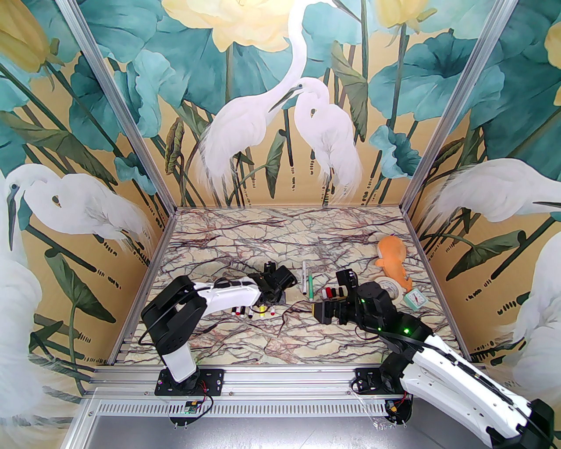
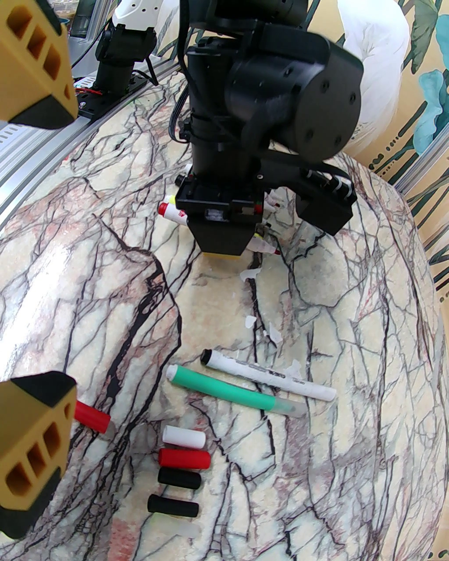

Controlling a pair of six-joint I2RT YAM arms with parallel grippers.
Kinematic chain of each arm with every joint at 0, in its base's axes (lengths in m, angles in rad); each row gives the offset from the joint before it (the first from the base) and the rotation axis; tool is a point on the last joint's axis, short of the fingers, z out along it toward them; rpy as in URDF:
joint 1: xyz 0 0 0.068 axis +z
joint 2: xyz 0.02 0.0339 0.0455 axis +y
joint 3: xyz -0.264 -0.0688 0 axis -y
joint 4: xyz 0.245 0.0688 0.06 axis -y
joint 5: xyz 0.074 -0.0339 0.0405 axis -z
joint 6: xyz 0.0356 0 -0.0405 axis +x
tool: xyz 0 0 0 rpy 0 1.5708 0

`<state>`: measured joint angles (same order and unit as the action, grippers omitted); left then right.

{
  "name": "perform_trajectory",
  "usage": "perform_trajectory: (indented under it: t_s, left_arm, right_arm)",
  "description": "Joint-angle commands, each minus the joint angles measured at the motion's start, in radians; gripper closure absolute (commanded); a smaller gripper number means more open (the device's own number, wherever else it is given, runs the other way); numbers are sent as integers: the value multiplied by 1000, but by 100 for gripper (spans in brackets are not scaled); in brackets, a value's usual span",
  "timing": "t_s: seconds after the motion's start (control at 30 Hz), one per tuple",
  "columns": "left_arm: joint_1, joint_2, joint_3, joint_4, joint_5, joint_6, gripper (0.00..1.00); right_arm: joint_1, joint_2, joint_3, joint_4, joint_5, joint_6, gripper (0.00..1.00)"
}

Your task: Open the pen caps

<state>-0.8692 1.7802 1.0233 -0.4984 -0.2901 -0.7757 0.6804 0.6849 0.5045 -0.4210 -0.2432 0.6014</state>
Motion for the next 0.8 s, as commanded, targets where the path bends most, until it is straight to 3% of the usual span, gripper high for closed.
perform_trajectory:
  t_s: [0.0,0.53,0.77]
  left_arm:
    - [-11,19,23,-50,-45,-23,88]
    - [-21,48,35,-101,-94,-23,70]
    - [-24,22,52,-132,-109,-18,70]
  right_arm:
    - [-5,0,-15,4,10,8,1]
    - [-5,2,-40,18,19,29,1]
    - [-5,3,-41,18,24,33,1]
